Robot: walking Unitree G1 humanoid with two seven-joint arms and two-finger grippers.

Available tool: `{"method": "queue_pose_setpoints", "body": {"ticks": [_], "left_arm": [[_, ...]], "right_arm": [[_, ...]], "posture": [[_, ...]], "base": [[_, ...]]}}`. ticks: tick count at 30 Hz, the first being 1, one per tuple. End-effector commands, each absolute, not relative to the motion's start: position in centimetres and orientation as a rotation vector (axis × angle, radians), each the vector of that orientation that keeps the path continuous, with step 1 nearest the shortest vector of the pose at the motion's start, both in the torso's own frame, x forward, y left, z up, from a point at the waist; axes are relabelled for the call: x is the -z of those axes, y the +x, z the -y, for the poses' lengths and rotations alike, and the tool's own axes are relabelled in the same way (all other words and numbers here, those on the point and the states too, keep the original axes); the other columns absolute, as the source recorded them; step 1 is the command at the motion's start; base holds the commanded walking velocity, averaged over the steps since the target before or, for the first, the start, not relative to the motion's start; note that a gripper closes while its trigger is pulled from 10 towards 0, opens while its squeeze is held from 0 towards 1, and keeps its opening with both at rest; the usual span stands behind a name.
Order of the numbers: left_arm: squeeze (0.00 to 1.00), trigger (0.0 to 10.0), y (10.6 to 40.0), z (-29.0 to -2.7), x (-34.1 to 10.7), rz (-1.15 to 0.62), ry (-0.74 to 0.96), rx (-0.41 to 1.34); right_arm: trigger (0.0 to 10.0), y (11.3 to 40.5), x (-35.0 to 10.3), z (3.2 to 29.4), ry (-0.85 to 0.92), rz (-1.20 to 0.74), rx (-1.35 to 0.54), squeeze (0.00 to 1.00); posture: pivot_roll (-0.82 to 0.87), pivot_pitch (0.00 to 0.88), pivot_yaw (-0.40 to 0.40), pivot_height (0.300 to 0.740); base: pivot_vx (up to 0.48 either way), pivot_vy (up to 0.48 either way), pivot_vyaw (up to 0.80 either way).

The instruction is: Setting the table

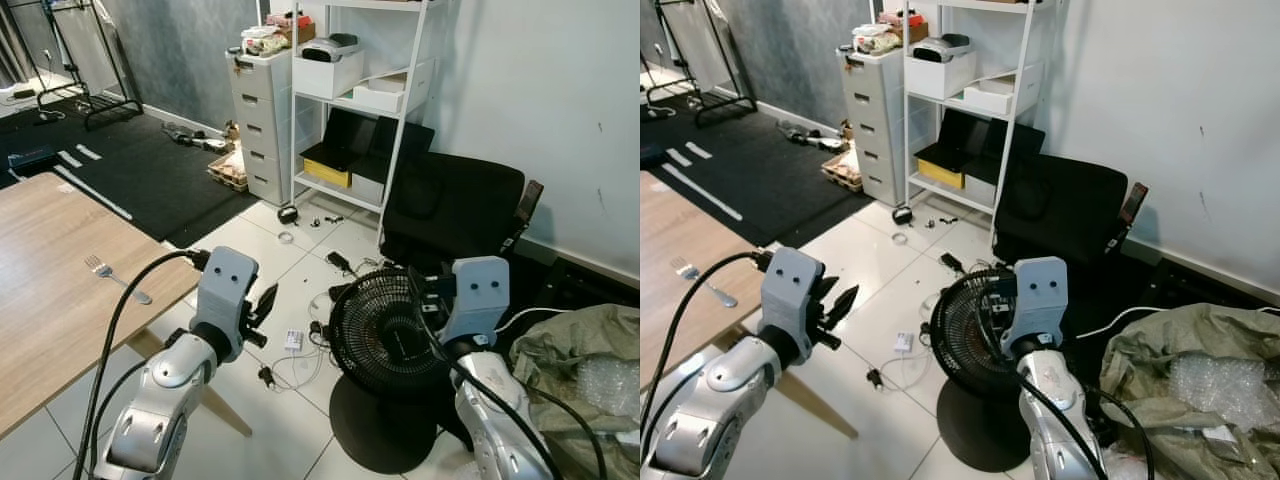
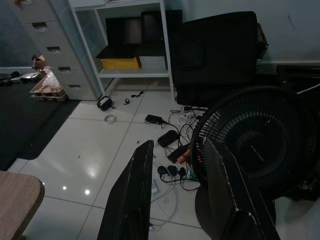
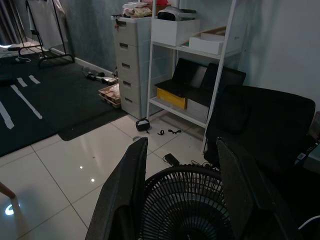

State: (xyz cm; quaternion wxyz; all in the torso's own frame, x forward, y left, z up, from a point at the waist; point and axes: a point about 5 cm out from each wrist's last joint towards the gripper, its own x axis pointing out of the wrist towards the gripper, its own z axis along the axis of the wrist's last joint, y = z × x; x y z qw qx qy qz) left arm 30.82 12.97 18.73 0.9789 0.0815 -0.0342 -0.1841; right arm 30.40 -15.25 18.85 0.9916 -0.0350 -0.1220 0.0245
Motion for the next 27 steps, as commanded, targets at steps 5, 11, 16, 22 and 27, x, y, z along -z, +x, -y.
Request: {"method": "queue_pose_setpoints", "body": {"ticks": [5, 11, 16, 22, 27], "left_arm": [[0.00, 10.0, 30.70, -13.06, -18.28, 0.052, 0.180, 0.369], [0.00, 10.0, 30.73, -13.12, -18.29, 0.055, 0.180, 0.367], [0.00, 10.0, 30.92, -13.03, -18.30, 0.055, 0.177, 0.364], [0.00, 10.0, 30.79, -13.02, -18.27, 0.055, 0.177, 0.367], [0.00, 10.0, 30.92, -13.05, -18.33, 0.056, 0.176, 0.362]], "right_arm": [[10.0, 30.40, -18.57, 15.10, -0.067, 0.234, -0.054, 0.00], [10.0, 30.46, -18.59, 15.12, -0.067, 0.237, -0.053, 0.00], [10.0, 30.54, -18.61, 15.15, -0.067, 0.238, -0.053, 0.00], [10.0, 30.53, -18.62, 15.22, -0.069, 0.238, -0.052, 0.00], [10.0, 30.52, -18.58, 15.12, -0.068, 0.237, -0.054, 0.00]], "posture": [[0.08, 0.045, 0.128, 0.740], [0.08, 0.045, 0.129, 0.740], [0.08, 0.041, 0.126, 0.740], [0.08, 0.041, 0.126, 0.740], [0.08, 0.043, 0.123, 0.740]], "base": [[0.000, 0.000, 0.00], [0.000, 0.000, 0.00], [0.000, 0.000, 0.00], [0.000, 0.000, 0.00], [0.000, 0.000, 0.00]]}}
